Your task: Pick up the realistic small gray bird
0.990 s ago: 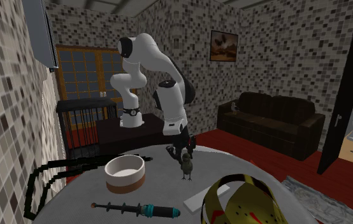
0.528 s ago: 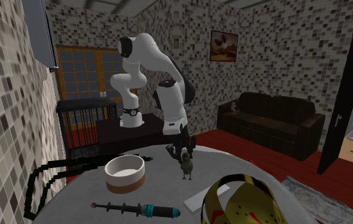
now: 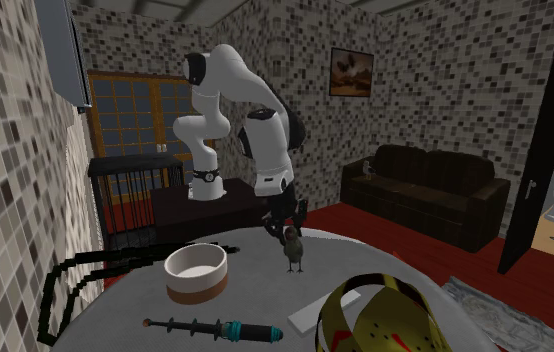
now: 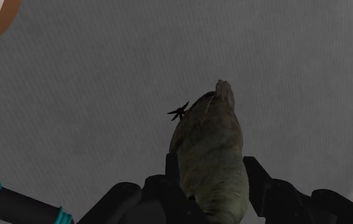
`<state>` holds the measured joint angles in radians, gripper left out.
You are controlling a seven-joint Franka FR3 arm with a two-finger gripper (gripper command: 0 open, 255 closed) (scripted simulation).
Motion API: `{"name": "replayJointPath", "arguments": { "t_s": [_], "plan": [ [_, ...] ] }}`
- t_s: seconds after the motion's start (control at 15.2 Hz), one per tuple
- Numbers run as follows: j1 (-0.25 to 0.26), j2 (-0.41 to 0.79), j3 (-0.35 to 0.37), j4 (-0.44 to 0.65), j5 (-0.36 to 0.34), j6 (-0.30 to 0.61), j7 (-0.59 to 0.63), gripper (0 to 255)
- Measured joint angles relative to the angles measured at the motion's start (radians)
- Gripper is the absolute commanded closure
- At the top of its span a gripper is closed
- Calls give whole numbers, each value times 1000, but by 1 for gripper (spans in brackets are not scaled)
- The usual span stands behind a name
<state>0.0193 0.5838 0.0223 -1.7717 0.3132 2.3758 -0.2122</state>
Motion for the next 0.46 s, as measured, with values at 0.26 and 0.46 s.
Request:
{"name": "replayJointPath", "arguments": {
  "t_s": [0.26,0.46],
  "plan": [
    [4,-32,-4,9,-9,-40,16,255],
    [4,-57,-7,10,-13,-64,23,255]
  ]
}}
